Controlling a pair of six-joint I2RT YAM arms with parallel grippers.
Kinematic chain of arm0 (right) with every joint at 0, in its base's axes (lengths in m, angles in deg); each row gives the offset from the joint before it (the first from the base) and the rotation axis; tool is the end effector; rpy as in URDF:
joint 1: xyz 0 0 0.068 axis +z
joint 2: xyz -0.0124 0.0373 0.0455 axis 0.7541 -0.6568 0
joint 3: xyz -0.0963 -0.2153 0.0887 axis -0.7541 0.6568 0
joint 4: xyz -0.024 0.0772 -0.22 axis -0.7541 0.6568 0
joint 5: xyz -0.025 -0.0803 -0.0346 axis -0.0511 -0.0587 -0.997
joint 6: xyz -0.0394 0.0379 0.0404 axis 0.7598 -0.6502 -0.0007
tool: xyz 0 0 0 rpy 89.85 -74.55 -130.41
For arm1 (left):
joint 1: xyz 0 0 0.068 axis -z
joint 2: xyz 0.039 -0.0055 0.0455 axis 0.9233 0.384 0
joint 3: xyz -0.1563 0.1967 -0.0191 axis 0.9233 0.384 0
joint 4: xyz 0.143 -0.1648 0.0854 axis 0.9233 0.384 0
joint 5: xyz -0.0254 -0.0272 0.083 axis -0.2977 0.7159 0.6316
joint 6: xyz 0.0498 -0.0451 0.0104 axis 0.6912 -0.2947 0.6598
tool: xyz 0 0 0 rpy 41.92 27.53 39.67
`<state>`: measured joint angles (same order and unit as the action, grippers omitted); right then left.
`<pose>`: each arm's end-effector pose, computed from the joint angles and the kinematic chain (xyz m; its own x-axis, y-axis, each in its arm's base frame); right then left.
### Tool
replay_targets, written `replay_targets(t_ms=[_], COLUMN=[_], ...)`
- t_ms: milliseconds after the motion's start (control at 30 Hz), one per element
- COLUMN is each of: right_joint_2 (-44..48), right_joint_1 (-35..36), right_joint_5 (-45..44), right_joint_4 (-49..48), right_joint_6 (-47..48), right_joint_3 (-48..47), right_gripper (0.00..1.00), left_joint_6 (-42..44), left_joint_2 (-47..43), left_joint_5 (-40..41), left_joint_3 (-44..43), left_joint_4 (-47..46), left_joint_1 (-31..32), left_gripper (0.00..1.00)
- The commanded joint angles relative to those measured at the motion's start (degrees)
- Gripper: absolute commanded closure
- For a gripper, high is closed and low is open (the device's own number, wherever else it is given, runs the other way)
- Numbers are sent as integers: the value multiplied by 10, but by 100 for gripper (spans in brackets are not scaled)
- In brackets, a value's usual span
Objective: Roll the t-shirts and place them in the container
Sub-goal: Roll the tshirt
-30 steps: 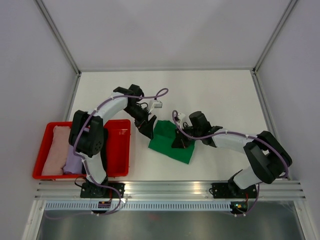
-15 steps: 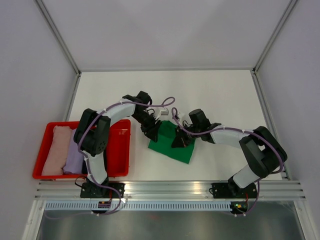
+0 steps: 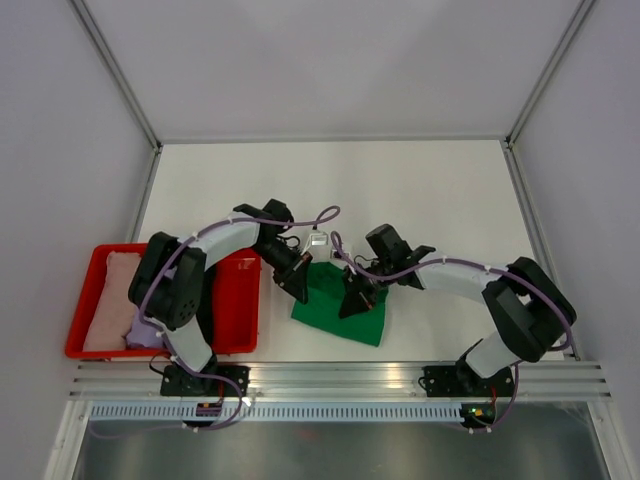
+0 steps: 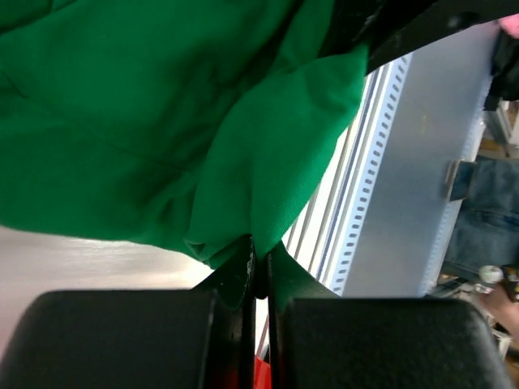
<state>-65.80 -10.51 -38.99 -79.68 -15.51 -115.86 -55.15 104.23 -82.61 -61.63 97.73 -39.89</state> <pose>0.1831 0.1991 0.1582 -0.5804 -0.5230 -0.6242 -0.7913 0.1815 0.5838 0.2217 -0.1634 0.1667 -0.6231 0.6767 -0.3922 0.6975 0.2538 -0.6701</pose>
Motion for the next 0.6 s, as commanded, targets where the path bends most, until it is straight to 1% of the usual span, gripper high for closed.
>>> replay_targets(t_ms=[0,33,67,100,133,167,200,300,400,433,500,533,567], right_joint_2=[-47,-74,-82,-85,-84,-80,-77,-70,-48,-35,-24,-17,-13], right_joint_1=[-13,-29,-38,-49,-73,-85,-110,-133,-133,-133,-133,-133,-134], right_joint_5=[53,38,24,4,-37,-52,-64,-81,-105,-115,-127,-131,-132], right_joint_4=[79,99,117,127,121,108,90,75,64,59,37,28,17], right_joint_6=[62,74,81,67,53,35,2,-29,-42,-59,-68,-75,-93], right_joint_3=[-34,-58,-67,-73,-70,-67,-62,-49,-23,-15,4,10,15], right_gripper=[86,83,73,70,68,62,61,60,60,60,65,68,71], left_joint_6=[-38,-58,-66,-74,-90,-102,-108,-133,-147,-149,-152,-151,-150], left_joint_2=[27,39,60,66,70,72,76,89,100,109,113,112,110], left_joint_5=[-43,-29,-15,-1,31,44,52,58,65,71,75,82,87], left_joint_3=[-22,-32,-39,-51,-54,-54,-55,-61,-65,-67,-74,-76,-77], left_joint_4=[-3,-3,-4,-6,-17,-24,-28,-32,-32,-32,-32,-32,-33], left_joint_1=[-2,-2,-2,-3,-4,-6,-8,-17,-18,-19,-19,-19,-18], left_gripper=[97,98,98,97,95,94,92,92,91,89,84,78,76])
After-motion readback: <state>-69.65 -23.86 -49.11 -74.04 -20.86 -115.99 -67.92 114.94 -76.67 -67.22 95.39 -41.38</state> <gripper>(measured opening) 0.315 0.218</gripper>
